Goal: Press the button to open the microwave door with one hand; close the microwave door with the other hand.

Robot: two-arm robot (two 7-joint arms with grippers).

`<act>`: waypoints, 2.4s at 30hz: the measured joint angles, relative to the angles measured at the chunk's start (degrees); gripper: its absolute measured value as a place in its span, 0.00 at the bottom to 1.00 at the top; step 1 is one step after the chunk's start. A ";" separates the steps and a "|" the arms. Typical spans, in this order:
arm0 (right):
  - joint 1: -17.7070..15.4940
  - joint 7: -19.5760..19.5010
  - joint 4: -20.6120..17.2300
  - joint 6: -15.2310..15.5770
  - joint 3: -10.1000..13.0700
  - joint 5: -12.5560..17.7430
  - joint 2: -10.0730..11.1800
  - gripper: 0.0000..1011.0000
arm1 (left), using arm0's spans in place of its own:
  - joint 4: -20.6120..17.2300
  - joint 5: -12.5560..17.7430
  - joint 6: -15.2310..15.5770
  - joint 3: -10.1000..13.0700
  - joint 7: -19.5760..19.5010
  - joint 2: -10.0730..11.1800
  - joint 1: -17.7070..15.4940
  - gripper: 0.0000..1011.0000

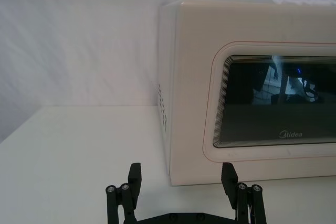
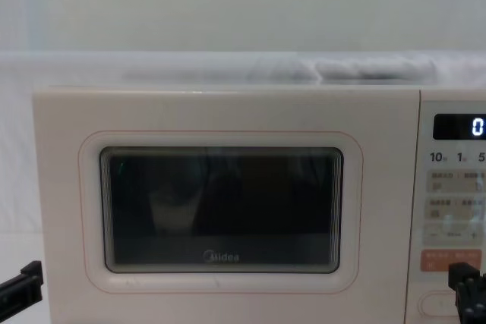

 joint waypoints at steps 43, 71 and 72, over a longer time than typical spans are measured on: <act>3.34 7.29 3.26 10.06 5.72 2.99 -3.83 0.00 | 0.00 0.00 0.00 0.00 0.00 0.00 0.00 0.99; 11.07 6.63 14.69 7.71 7.09 1.50 -7.14 0.00 | 0.00 0.00 0.00 0.00 0.00 0.00 0.00 0.99; 11.17 6.56 14.86 7.61 7.18 1.50 -7.22 0.00 | 0.00 0.00 0.00 0.00 0.00 0.00 0.00 0.99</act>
